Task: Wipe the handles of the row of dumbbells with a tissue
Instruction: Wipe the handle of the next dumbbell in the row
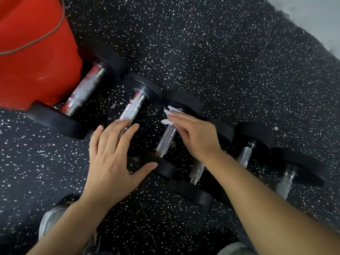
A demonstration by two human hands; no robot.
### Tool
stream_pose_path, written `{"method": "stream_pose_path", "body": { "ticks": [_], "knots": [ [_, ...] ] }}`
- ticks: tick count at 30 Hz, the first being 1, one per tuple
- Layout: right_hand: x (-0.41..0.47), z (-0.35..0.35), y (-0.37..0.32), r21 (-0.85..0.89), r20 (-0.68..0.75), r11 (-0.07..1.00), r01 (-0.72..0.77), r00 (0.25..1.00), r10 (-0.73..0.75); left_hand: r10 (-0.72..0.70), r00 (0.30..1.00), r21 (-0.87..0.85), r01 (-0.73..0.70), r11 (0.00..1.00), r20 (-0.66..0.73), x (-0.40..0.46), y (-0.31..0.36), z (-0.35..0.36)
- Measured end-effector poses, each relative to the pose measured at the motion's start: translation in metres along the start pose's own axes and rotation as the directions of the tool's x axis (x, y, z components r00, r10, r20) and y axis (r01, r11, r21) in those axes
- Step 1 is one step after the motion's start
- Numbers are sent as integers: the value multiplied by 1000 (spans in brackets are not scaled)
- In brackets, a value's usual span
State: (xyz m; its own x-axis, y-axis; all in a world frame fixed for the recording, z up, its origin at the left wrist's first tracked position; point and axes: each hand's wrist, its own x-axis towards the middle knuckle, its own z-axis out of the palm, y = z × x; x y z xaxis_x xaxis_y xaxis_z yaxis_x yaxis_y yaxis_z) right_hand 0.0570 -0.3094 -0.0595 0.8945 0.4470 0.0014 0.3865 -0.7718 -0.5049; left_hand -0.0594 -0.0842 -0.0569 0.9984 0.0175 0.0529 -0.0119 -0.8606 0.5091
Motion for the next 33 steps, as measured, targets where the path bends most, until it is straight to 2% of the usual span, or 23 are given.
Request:
{"method": "stream_pose_path", "body": {
  "ticks": [3, 8, 10, 13, 15, 18, 21, 25, 27, 29, 31, 33],
  "knots": [
    [-14, 7, -7, 71, 66, 997, 12, 998, -17, -6, 1000, 1, 6, 1000, 4, 0, -1, 0],
    [-40, -1, -26, 170, 312, 979, 114, 936, -163, -9, 1000, -5, 9, 1000, 6, 0, -1, 0],
    [-35, -9, -27, 194, 244, 976, 101, 958, -147, -10, 1000, -1, 10, 1000, 6, 0, -1, -1],
    [-18, -12, -14, 196, 64, 980, -32, 998, 20, -9, 1000, -2, 9, 1000, 6, 0, 0, -2],
    [-11, -6, -5, 133, 26, 987, -90, 996, 87, -5, 1000, -7, 5, 1000, 8, 0, 0, -2],
    [-17, 5, -1, 103, 20, 993, -63, 998, 62, -5, 1000, -6, 5, 1000, 9, 0, 0, -2],
    [-33, 6, -9, 168, 149, 985, -31, 989, 5, -8, 1000, -9, 8, 1000, 7, 1, 0, -1],
    [-44, -2, -20, 181, 326, 979, 97, 933, -152, -10, 1000, -17, 10, 1000, 8, 0, 0, -1],
    [-37, -9, -21, 182, 280, 976, 117, 946, -166, -9, 1000, -18, 9, 1000, 8, 0, 0, -1],
    [-26, -14, -16, 203, 128, 979, 32, 990, -59, -12, 1000, -22, 12, 1000, 11, 0, 0, -2],
    [-14, -12, -8, 162, -1, 985, -65, 998, 66, -11, 1000, -25, 12, 1000, 12, 0, 0, -2],
    [-12, -3, -4, 116, -24, 989, -86, 996, 89, -7, 1000, -23, 8, 1000, 9, 0, 0, -2]
  ]
}}
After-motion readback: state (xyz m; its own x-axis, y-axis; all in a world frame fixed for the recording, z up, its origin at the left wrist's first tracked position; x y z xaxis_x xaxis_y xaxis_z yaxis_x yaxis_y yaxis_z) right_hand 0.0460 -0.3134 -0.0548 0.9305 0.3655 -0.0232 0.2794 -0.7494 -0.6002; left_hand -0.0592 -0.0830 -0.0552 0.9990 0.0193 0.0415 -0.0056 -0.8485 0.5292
